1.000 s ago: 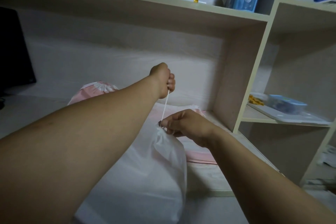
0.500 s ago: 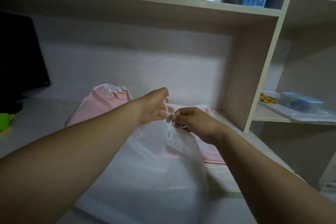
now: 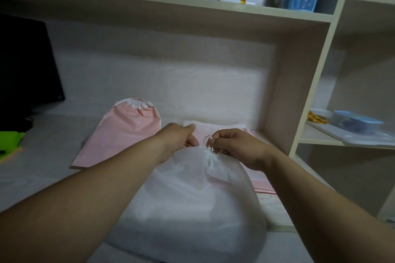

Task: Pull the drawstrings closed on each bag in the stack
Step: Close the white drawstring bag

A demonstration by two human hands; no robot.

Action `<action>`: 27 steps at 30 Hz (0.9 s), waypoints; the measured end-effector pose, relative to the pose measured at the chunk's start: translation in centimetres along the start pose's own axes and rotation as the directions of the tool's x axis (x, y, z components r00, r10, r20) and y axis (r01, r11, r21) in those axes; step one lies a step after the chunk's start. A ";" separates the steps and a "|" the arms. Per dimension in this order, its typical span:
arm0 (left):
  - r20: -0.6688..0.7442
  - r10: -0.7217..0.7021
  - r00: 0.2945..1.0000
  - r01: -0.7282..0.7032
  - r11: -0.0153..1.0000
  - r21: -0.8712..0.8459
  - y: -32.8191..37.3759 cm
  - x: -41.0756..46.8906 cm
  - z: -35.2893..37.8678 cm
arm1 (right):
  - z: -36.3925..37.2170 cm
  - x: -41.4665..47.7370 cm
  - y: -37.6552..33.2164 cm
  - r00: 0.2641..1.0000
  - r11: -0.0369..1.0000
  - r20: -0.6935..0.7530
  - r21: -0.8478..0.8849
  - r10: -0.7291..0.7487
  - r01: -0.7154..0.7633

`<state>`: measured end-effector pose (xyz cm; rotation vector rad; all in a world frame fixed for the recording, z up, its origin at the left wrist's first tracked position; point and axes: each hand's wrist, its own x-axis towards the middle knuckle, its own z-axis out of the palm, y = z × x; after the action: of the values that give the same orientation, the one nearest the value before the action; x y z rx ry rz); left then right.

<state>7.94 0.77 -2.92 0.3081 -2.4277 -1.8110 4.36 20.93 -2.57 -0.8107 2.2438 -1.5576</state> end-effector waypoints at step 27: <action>0.195 0.369 0.909 -0.416 0.840 0.348 -0.8 -0.4 1.9 | -0.6 -0.8 1.0 0.978 0.995 -0.189 -0.049 -0.090 0.083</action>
<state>8.05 2.37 -4.22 -0.2735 -2.6648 -1.2107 4.44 22.13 -3.33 -0.8114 2.4112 -1.6997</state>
